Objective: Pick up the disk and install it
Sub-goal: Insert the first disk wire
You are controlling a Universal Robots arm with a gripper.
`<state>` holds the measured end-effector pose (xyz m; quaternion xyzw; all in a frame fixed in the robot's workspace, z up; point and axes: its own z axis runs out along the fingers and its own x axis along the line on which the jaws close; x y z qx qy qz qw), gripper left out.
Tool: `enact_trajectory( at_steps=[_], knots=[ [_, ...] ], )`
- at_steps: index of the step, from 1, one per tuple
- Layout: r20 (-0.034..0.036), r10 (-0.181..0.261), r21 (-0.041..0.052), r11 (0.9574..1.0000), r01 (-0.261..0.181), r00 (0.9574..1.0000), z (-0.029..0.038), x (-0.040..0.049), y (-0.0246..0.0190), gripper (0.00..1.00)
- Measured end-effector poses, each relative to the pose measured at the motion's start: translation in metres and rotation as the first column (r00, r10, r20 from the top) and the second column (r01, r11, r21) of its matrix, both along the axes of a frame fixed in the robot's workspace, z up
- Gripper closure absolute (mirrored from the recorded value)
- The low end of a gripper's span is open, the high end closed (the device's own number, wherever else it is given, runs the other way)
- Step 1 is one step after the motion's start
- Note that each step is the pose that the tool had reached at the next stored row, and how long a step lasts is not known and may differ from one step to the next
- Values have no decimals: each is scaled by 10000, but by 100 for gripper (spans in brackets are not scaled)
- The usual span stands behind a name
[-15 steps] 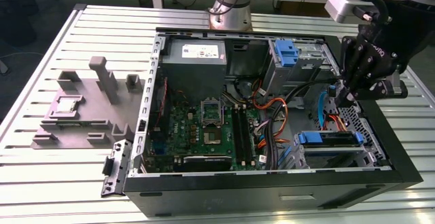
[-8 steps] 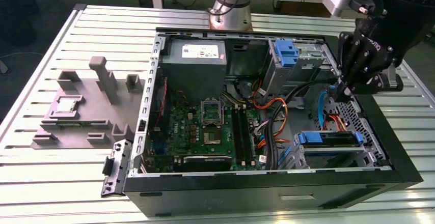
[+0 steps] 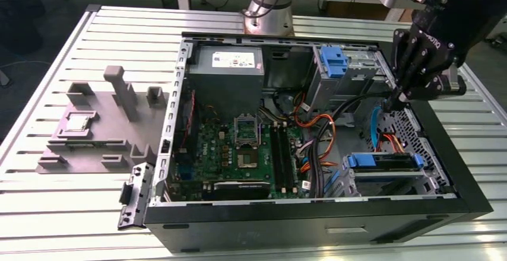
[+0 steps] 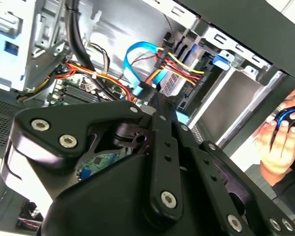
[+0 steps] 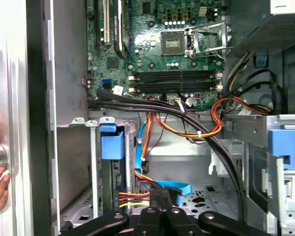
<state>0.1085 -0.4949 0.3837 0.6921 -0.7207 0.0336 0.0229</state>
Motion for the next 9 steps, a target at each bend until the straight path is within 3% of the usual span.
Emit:
enact_trajectory(
  at_steps=[5,9],
  knots=[
    [-75,-156,-1,9999,156,9999,-2,3,59,89],
    [-78,-355,-6,9994,354,9993,-24,17,93,89]
  ],
)
